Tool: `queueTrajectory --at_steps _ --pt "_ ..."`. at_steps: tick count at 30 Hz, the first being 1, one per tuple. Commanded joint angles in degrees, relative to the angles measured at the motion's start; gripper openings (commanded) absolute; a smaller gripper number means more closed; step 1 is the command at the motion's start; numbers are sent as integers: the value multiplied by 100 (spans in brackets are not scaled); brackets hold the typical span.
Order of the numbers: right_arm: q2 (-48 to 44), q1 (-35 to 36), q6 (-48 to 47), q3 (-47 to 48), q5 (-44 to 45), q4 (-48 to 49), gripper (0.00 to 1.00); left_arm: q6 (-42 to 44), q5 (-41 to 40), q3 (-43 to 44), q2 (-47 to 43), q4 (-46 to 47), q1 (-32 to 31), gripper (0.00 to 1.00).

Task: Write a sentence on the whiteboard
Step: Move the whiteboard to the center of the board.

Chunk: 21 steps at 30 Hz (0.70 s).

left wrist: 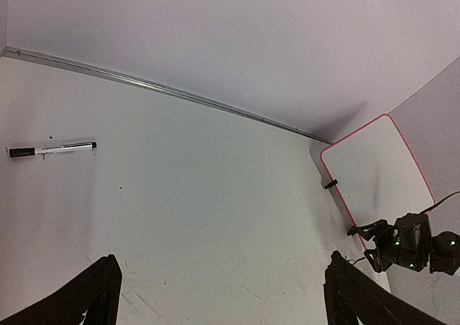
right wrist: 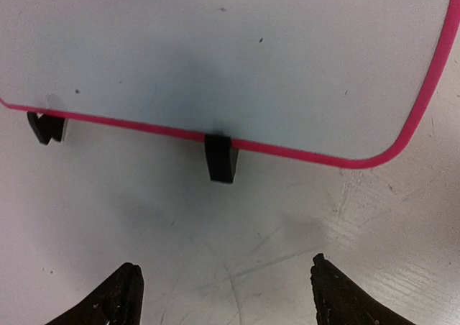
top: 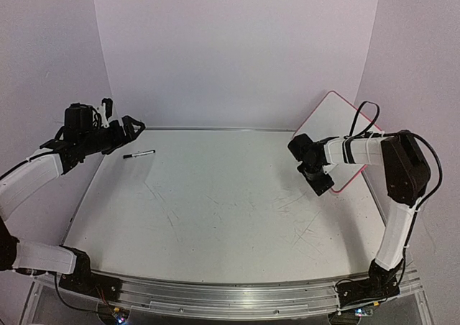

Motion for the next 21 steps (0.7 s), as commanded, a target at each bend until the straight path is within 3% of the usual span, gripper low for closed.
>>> queueTrajectory --at_steps 1,10,21 --pt "363 -237 210 399 683 -447 81 221 41 -97 -213 18 -7 99" --pt "978 -508 231 819 862 -492 78 306 -32 -10 -121 17 -165 99" --pt "1476 -532 249 1259 882 -492 67 332 -94 73 11 27 -283 99"
